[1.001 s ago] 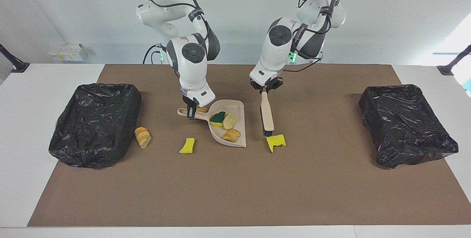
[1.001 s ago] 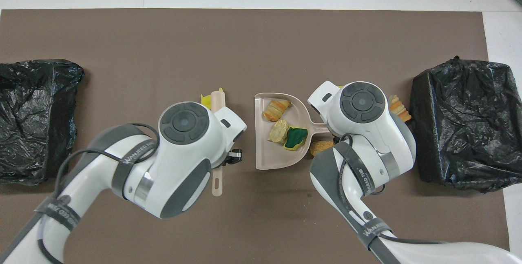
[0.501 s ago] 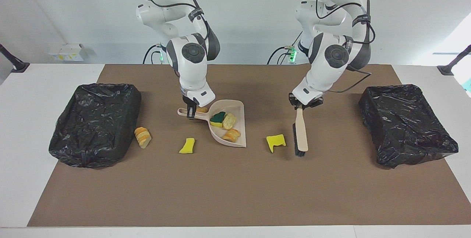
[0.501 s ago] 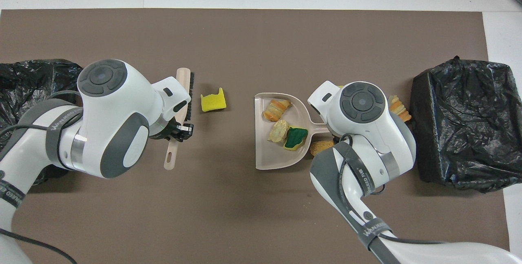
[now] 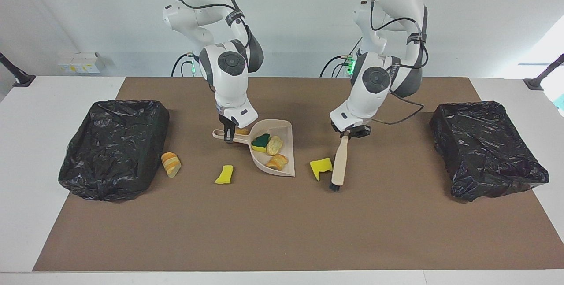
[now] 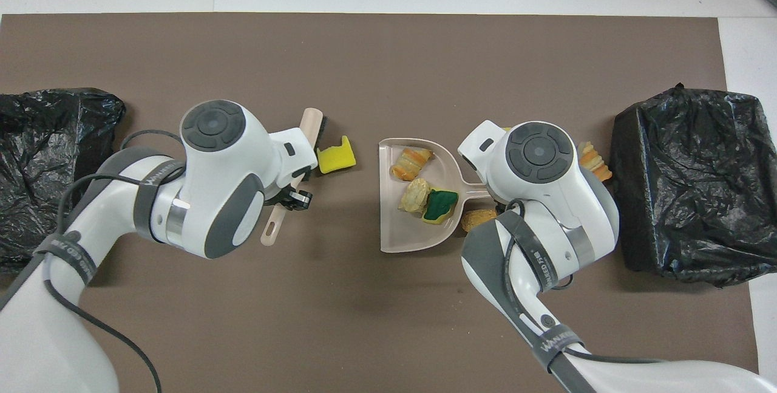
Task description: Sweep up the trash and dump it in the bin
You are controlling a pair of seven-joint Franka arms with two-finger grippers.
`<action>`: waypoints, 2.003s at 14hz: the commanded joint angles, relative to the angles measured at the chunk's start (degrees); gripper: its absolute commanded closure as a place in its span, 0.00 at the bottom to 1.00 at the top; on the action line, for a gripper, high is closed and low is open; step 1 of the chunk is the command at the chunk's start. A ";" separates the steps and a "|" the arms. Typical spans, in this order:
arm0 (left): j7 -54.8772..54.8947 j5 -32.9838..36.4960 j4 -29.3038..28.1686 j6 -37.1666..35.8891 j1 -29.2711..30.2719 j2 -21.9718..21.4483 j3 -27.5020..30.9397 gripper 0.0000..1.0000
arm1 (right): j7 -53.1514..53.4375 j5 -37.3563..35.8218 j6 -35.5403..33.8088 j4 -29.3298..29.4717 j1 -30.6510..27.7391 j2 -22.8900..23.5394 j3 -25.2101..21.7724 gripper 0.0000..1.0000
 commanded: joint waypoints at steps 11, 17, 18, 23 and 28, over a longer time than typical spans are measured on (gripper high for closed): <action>-13.30 -4.99 1.51 -5.81 -14.94 -2.89 0.93 1.00 | -0.79 -0.67 2.30 -1.27 -0.24 -0.34 0.30 1.00; -27.00 -6.66 2.58 -13.65 -13.61 -6.31 1.19 1.00 | -1.66 -0.67 0.46 0.75 -1.03 -0.07 0.39 1.00; -27.80 -6.66 2.32 -15.41 -14.05 -7.28 1.19 1.00 | -1.93 -0.59 -1.03 1.80 -1.21 -0.08 0.39 1.00; -40.88 -6.31 -10.13 -15.63 -21.24 -17.19 0.58 1.00 | -5.79 0.21 -8.41 7.69 -2.87 -0.60 0.30 1.00; -45.65 -7.79 -24.83 -4.71 -25.48 -26.09 0.14 1.00 | -13.86 0.56 -12.89 10.58 -7.35 -1.92 0.30 1.00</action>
